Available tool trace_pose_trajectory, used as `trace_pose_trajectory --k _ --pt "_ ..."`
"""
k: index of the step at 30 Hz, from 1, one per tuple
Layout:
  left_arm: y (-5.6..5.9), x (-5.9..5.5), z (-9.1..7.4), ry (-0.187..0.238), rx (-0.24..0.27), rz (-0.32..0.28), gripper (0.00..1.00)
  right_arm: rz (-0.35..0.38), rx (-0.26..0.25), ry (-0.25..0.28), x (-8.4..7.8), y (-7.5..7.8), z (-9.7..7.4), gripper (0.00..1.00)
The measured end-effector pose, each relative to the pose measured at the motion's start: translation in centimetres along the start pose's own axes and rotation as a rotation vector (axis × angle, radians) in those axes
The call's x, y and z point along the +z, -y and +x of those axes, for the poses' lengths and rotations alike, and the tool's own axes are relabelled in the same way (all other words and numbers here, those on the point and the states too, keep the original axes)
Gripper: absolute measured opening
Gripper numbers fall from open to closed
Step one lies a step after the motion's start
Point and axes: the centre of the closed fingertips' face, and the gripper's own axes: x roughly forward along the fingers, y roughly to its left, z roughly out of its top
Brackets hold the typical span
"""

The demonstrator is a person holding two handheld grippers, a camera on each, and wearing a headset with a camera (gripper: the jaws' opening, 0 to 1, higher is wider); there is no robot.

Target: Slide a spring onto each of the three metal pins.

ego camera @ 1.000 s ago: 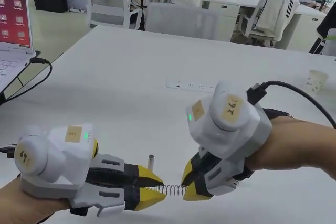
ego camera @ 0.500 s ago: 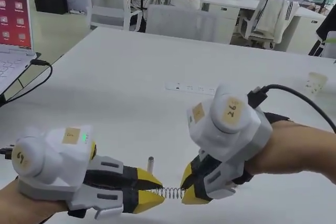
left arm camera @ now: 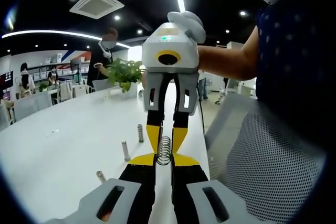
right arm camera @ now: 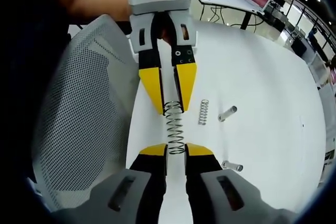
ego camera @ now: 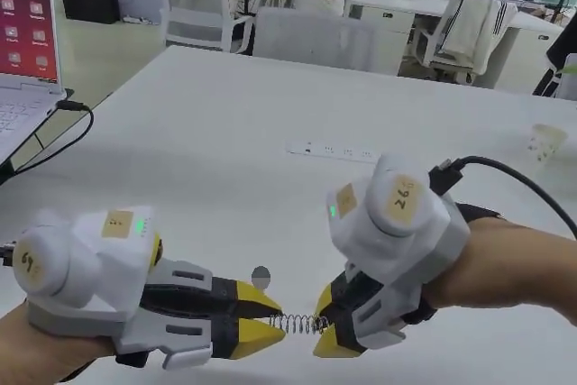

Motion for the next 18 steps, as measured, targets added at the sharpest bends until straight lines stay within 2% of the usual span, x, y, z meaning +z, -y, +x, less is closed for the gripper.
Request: trace_pose_trajectory --k 5,18 --pt "0.10 0.27 -0.04 0.011 0.002 -0.003 0.02 -0.006 -0.003 0.004 0.11 0.09 0.02 0.09" --pt "-0.05 -0.42 0.01 -0.013 0.007 -0.001 0.02 0.009 -0.018 0.024 0.81 0.42 -0.83 0.08"
